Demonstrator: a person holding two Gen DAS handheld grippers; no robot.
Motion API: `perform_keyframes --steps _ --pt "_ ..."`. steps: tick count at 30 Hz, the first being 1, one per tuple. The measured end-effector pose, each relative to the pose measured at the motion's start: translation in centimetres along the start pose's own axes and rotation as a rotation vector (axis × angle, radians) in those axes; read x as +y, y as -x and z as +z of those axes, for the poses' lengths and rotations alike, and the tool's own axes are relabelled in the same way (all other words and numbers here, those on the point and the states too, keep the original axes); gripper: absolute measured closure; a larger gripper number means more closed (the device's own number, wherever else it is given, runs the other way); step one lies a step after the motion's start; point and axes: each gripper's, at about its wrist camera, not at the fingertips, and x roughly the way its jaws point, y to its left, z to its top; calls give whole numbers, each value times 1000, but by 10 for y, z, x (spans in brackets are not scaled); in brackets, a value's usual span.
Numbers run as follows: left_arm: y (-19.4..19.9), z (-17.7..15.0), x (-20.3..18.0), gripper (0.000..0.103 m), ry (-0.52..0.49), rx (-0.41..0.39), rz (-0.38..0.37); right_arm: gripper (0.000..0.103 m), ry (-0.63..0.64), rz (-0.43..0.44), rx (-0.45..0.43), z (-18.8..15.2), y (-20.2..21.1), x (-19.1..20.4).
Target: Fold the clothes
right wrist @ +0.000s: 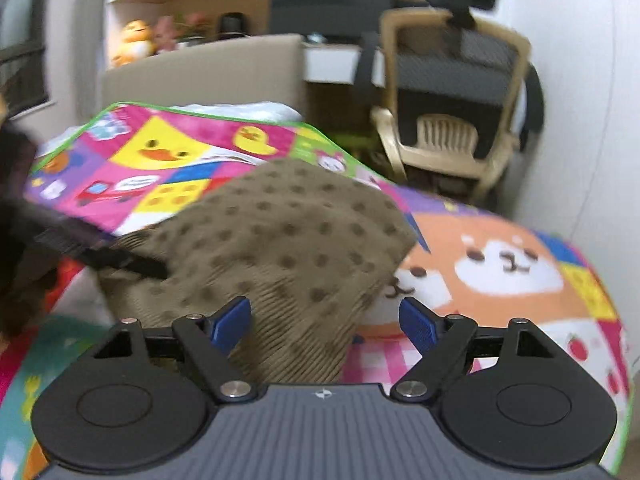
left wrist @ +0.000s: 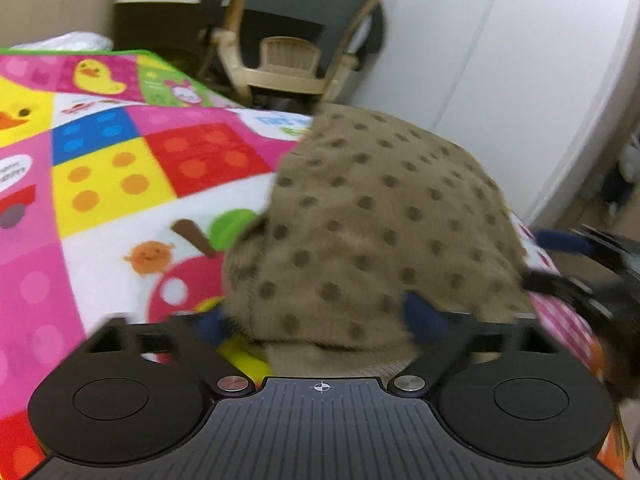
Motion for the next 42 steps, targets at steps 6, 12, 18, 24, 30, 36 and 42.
perform_keyframes --steps 6,12,18,24,30,36,42 --pt "15 -14 -31 22 -97 23 -94 21 29 -52 -1 13 -34 2" --pt "39 -2 -21 15 -92 -22 -99 20 146 -85 -58 33 -25 12" --pt "45 49 -4 8 41 -228 -97 11 46 122 -97 43 7 23" --pt "-31 89 -14 8 99 -137 -198 6 116 216 74 9 -29 66" --pt "-76 88 1 6 36 -19 8 0 117 157 5 29 -9 33" --pt "-77 84 17 6 91 -33 -32 0 -6 7 -22 49 -24 -17" --pt "-73 79 18 7 71 -27 -29 0 -9 -69 94 37 -83 -21"
